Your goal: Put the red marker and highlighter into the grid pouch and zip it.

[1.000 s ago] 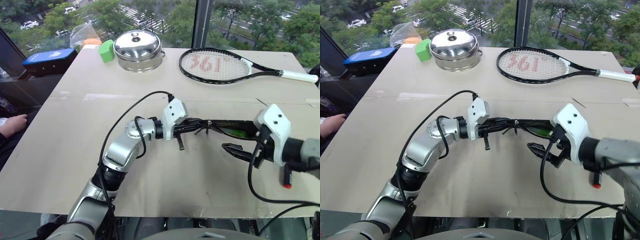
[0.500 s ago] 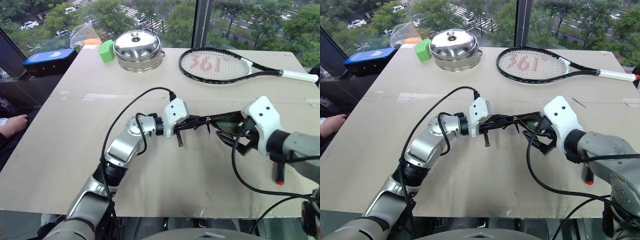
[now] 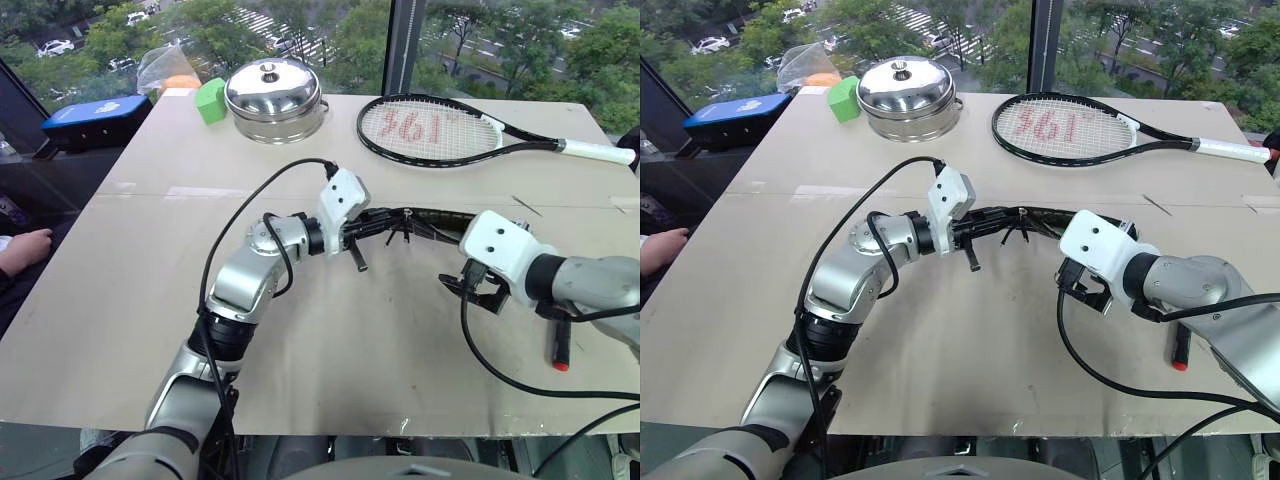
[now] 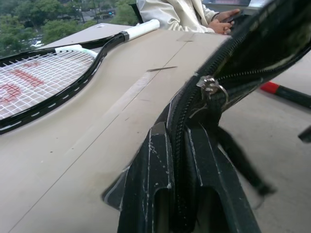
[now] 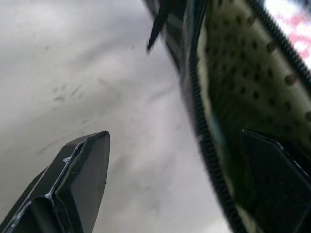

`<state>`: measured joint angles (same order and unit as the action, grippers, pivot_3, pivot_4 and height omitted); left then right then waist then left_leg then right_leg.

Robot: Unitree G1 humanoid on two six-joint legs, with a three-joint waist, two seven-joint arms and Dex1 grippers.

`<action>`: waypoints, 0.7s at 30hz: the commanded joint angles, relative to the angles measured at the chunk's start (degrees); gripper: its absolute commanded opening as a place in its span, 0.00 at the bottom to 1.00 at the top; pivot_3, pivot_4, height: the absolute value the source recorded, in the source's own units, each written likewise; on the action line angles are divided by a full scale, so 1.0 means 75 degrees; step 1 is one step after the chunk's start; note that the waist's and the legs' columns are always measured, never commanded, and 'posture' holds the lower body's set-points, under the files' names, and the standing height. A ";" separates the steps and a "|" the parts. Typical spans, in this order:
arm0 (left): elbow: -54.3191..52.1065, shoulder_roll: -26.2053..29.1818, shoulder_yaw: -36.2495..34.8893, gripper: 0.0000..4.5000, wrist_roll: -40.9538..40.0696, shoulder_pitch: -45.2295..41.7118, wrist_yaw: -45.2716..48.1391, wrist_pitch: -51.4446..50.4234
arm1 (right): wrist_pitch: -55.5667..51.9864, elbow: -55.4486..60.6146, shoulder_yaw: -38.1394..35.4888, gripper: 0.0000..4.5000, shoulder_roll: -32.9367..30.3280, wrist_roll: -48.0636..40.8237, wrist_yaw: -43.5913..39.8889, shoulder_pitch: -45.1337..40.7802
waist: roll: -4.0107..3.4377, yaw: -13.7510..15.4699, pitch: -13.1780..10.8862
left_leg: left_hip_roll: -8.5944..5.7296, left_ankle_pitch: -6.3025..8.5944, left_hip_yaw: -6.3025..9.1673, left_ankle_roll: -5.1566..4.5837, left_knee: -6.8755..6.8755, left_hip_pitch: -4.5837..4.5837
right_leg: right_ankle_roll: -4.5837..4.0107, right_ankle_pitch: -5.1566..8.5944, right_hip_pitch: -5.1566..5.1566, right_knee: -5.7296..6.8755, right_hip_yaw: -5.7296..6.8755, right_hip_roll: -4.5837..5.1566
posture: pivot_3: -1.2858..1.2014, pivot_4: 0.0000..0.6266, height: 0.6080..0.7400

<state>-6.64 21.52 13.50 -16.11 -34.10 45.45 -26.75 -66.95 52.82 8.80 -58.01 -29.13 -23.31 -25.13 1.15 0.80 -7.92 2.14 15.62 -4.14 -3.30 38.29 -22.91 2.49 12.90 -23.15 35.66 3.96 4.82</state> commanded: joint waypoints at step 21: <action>-0.0158 0.0336 -0.0050 0.00 0.0404 0.0191 0.0168 0.0490 | -0.2668 0.0957 -0.6009 0.98 0.2083 -0.0876 0.0056 0.2355 | 0.0005 0.0141 0.0000 | -0.0003 0.0000 0.0004 0.0000 0.0003 -0.0004 | -0.0002 -0.0003 0.0006 0.0007 0.0016 0.0016 | 0.52 0.24 1.00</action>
<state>-5.97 24.33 13.85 -13.04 -32.44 46.46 -25.09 -82.83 58.15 -30.41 -41.56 -35.97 -26.42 -10.05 1.18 1.86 -7.92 2.10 15.62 -4.12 -3.31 38.31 -22.93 2.45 12.89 -23.10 35.72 4.06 4.95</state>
